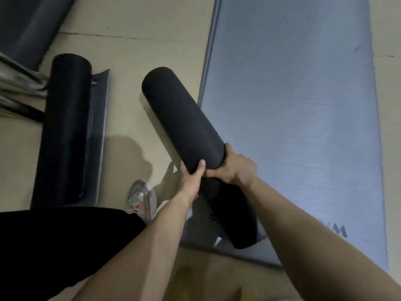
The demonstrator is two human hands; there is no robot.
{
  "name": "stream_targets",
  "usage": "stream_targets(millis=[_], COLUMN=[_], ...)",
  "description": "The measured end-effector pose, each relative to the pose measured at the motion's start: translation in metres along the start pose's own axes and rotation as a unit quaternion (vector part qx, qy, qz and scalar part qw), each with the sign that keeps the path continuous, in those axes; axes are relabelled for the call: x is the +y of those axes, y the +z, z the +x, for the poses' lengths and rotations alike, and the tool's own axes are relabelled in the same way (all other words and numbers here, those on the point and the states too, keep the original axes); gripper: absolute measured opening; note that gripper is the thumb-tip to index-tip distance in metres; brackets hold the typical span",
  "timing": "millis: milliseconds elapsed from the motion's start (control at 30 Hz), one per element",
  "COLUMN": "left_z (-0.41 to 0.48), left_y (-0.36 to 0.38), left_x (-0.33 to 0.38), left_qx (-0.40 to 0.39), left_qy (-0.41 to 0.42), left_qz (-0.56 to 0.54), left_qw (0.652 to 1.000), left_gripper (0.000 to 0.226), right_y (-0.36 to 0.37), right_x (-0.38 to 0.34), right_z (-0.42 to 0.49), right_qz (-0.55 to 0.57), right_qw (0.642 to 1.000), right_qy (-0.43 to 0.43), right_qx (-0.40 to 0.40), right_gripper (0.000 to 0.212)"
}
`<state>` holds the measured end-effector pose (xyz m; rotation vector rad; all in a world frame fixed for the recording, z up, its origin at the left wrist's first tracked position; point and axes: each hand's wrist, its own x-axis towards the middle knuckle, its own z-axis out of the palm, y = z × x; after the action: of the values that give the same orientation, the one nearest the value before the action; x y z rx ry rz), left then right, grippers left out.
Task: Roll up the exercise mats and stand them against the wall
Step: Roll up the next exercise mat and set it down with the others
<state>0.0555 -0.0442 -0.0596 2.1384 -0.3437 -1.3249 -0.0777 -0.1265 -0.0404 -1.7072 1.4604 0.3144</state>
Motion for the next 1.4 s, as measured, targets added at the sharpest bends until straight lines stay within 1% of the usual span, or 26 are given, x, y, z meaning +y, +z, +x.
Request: stream_targets(millis=[33, 100, 133, 167, 200, 267, 333, 433, 500, 633, 667, 767, 800, 833, 900, 967, 1100, 1167, 1200, 1267, 1300, 1400], left_z=[0.004, 0.002, 0.004, 0.006, 0.012, 0.026, 0.039, 0.068, 0.089, 0.124, 0.132, 0.147, 0.152, 0.154, 0.156, 0.160, 0.151, 0.137, 0.126, 0.103, 0.091, 0.055], left_y=[-0.014, -0.031, -0.037, -0.043, -0.048, -0.066, -0.093, -0.145, -0.180, -0.244, -0.258, -0.294, -0.305, -0.314, -0.331, -0.343, -0.347, -0.345, -0.344, -0.342, -0.340, -0.321], left_x=[-0.007, -0.001, 0.003, 0.006, 0.007, 0.009, 0.011, 0.012, 0.007, -0.001, -0.004, -0.007, -0.009, -0.008, -0.008, -0.006, 0.004, 0.005, 0.004, 0.001, 0.001, 0.003], left_qx=[-0.008, -0.036, -0.038, -0.032, -0.024, -0.013, -0.013, -0.019, 0.000, 0.056, 0.070, 0.118, 0.135, 0.154, 0.189, 0.201, 0.169, 0.152, 0.151, 0.150, 0.146, 0.149], left_qy=[-0.012, -0.012, -0.003, 0.006, 0.014, 0.029, 0.043, 0.053, 0.065, 0.076, 0.077, 0.078, 0.076, 0.078, 0.079, 0.067, 0.057, 0.054, 0.050, 0.045, 0.042, 0.037], left_qz=[-0.008, -0.017, -0.030, -0.039, -0.040, -0.039, -0.048, -0.079, -0.096, -0.100, -0.087, -0.064, -0.053, -0.036, 0.007, 0.056, 0.108, 0.140, 0.163, 0.207, 0.225, 0.267], left_qw=[1.000, 0.999, 0.999, 0.999, 0.999, 0.999, 0.998, 0.995, 0.993, 0.991, 0.991, 0.988, 0.987, 0.984, 0.979, 0.976, 0.978, 0.977, 0.974, 0.966, 0.962, 0.951], left_gripper=[0.105, 0.097, 0.091, 0.087, 0.085, 0.093, 0.097, 0.089, 0.084, 0.075, 0.075, 0.086, 0.081, 0.071, 0.051, 0.045, 0.047, 0.050, 0.051, 0.054, 0.055, 0.056], right_y=[0.010, 0.020, 0.024, 0.027, 0.030, 0.039, 0.050, 0.077, 0.095, 0.133, 0.142, 0.167, 0.176, 0.184, 0.196, 0.202, 0.194, 0.183, 0.175, 0.153, 0.141, 0.103], right_x=[-0.005, -0.006, -0.005, -0.006, -0.010, -0.027, -0.059, -0.114, -0.154, -0.230, -0.244, -0.280, -0.292, -0.304, -0.328, -0.342, -0.342, -0.337, -0.333, -0.319, -0.308, -0.260], right_z=[0.001, 0.004, 0.006, 0.011, 0.016, 0.027, 0.042, 0.065, 0.076, 0.093, 0.096, 0.102, 0.103, 0.104, 0.103, 0.103, 0.099, 0.094, 0.089, 0.073, 0.064, 0.035], right_qz=[0.027, 0.097, 0.137, 0.177, 0.209, 0.258, 0.279, 0.290, 0.296, 0.276, 0.272, 0.289, 0.290, 0.280, 0.238, 0.197, 0.177, 0.179, 0.184, 0.162, 0.134, 0.066], right_qw=[1.000, 0.995, 0.990, 0.983, 0.976, 0.964, 0.958, 0.954, 0.952, 0.956, 0.958, 0.954, 0.954, 0.958, 0.971, 0.980, 0.984, 0.983, 0.981, 0.984, 0.988, 0.997], right_qy=[-0.011, -0.029, -0.034, -0.041, -0.045, -0.051, -0.052, -0.067, -0.079, -0.090, -0.087, -0.074, -0.068, -0.060, -0.037, -0.019, -0.016, -0.011, -0.011, -0.021, -0.027, -0.021], right_qx=[-0.009, -0.024, -0.028, -0.028, -0.029, -0.034, -0.036, -0.031, -0.033, -0.029, -0.026, -0.018, -0.013, -0.010, -0.004, 0.002, -0.010, -0.038, -0.059, -0.078, -0.070, -0.020], right_gripper=[0.103, 0.106, 0.109, 0.106, 0.099, 0.084, 0.086, 0.094, 0.097, 0.109, 0.109, 0.099, 0.097, 0.099, 0.107, 0.113, 0.113, 0.113, 0.111, 0.095, 0.088, 0.078])
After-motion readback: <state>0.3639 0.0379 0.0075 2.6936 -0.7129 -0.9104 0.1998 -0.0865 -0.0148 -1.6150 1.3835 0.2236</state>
